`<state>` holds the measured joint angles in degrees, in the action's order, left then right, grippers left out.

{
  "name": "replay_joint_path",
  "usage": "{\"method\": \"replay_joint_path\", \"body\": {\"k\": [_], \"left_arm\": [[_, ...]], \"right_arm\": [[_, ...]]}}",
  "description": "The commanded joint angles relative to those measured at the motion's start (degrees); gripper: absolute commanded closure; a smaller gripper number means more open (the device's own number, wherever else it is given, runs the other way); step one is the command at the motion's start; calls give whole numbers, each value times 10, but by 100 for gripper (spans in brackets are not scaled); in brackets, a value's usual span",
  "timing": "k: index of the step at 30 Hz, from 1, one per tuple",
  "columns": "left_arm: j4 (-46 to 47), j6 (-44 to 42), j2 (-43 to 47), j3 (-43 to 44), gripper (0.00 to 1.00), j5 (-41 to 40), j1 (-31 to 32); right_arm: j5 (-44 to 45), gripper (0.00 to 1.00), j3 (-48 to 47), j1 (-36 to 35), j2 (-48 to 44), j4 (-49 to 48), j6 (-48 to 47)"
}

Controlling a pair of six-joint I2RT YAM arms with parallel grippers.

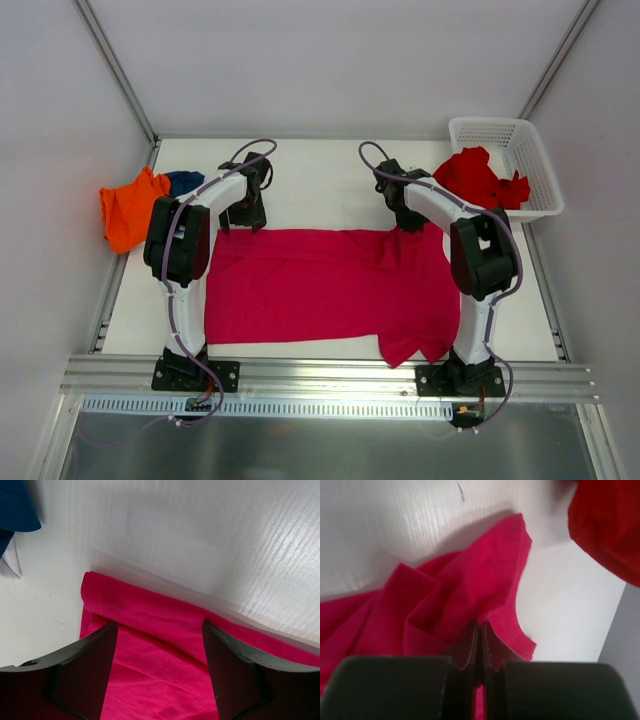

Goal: Fold and stack the t-shirts
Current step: Fold the tshirt

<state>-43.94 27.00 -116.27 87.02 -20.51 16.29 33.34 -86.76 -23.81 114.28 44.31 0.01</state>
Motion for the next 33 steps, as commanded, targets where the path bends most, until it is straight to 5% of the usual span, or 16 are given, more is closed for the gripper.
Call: {"method": "replay_joint_path", "body": {"k": [1,11,13,14,17,25,33], "left_arm": [[-10,-7,3,-8,31,6,2],[-4,-10,14,-27,32,7,2],[-4,-13,16,-31,32,4,2],[-4,-13,17,-33,32,4,3],[-4,-12,17,-34,32,6,2],[-4,-14,33,-47,33,-20,2],[-5,-14,61,-59,33,-39,2]], "right_arm": [[36,100,19,-2,-72,46,29],[116,96,82,-3,-96,161,99],[124,82,87,-2,-93,179,104],[131,55,87,-2,-91,186,110],[156,28,79,-2,-71,212,124],[173,26,106,-5,-134,171,137],[-88,33,152,-1,-222,-8,46]]}}
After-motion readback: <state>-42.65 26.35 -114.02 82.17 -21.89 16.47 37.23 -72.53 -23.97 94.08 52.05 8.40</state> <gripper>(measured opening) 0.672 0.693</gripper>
